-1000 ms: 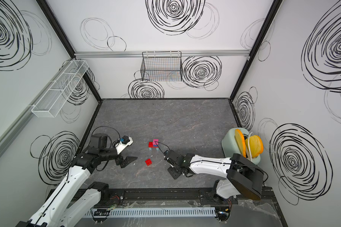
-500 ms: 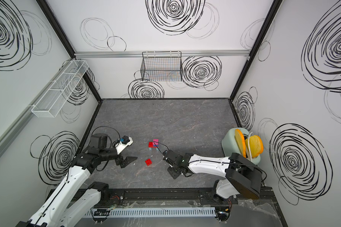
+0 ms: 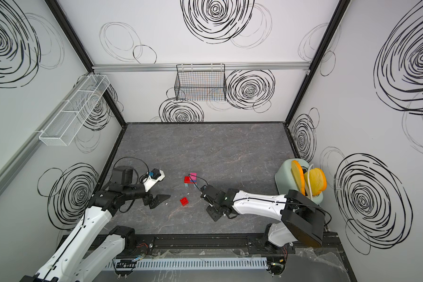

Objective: Assemble a giraffe with lego
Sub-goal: Pick up the lego brick from the center of the board, then assemble the lego brick with the lego brick.

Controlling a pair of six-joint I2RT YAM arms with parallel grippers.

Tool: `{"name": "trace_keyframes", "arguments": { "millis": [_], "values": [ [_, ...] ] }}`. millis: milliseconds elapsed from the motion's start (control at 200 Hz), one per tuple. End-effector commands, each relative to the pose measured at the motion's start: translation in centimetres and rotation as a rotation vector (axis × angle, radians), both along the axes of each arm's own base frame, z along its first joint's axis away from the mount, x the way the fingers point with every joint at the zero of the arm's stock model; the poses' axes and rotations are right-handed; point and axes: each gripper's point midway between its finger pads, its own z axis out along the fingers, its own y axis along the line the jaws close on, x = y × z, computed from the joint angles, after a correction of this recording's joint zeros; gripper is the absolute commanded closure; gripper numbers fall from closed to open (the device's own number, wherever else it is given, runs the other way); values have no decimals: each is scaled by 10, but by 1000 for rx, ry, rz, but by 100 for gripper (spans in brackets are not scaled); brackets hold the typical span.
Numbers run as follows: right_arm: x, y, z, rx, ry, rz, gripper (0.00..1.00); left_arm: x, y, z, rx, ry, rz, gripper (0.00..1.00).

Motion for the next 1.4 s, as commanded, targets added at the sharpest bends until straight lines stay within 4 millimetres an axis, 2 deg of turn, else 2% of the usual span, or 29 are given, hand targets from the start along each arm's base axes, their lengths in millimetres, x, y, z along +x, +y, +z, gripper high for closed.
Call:
{"name": "trace_keyframes", "arguments": {
  "millis": [0,265,415,580,775,986,1271,1336,1396],
  "values": [
    [6,3,13,-3,-27,21,83,1,-2,5,-15,-38,-15,2],
    [28,8,44,31,-78,43,84,1,-3,5,-20,-35,-20,2],
    [49,7,75,100,-109,45,84,1,-2,4,-14,-38,-18,2],
    [74,7,108,141,-167,111,84,2,-2,5,-15,-35,-11,2],
    [100,19,132,98,-251,249,84,3,-1,5,-14,-34,-8,2],
    [121,47,143,76,-286,398,84,3,0,5,-15,-30,-1,2],
    [134,80,136,66,-269,528,88,5,3,4,-13,-35,10,2],
    [135,89,135,67,-282,577,88,5,3,4,-16,-33,10,2],
    [122,98,132,102,-264,677,83,5,3,4,-16,-34,9,2]
  ]
}}
